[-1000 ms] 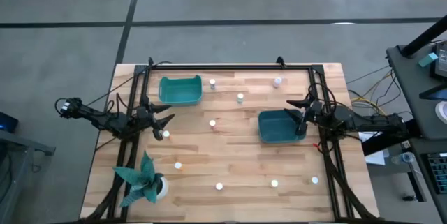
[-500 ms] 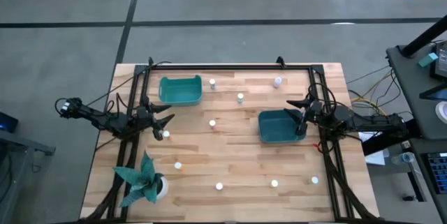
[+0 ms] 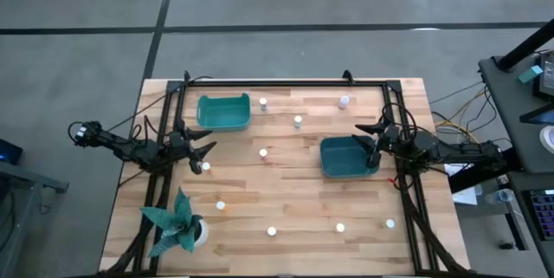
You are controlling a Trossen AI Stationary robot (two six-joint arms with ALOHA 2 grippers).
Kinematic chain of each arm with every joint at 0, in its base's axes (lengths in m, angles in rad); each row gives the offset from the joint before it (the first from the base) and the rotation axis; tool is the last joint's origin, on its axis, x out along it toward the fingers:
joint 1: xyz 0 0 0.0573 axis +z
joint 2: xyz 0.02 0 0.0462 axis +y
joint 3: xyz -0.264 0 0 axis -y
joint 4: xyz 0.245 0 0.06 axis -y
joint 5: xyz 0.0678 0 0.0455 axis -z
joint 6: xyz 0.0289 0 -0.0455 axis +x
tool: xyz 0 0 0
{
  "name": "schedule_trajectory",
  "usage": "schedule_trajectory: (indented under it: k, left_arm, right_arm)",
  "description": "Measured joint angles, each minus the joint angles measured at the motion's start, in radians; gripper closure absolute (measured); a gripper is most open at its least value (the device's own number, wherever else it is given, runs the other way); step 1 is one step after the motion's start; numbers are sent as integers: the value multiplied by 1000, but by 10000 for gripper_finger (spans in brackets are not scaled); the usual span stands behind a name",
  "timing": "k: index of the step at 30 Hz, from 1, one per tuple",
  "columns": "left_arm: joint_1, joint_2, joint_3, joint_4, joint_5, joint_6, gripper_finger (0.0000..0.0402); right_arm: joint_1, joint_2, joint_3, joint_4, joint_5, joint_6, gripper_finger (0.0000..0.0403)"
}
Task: Pick and place medicine bottles into bin by pill shape (circle, oval)
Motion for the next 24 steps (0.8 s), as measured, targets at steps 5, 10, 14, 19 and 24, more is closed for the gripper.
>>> schedule_trajectory:
  k: [5, 10, 14, 19, 24]
  left_arm:
    - [-1, 0, 0, 0, 0, 0, 217]
    - [-1, 0, 0, 0, 0, 0, 217]
    - [-1, 0, 0, 0, 0, 0, 217]
    - [-1, 0, 0, 0, 0, 0, 217]
    - [-1, 0, 0, 1, 0, -1, 217]
  right_arm:
    - [0, 0, 0, 0, 0, 0, 239]
    - [0, 0, 0, 0, 0, 0, 239]
    - [0, 0, 0, 0, 0, 0, 239]
    - [0, 0, 0, 0, 0, 0, 239]
    - [0, 0, 0, 0, -3, 213, 239]
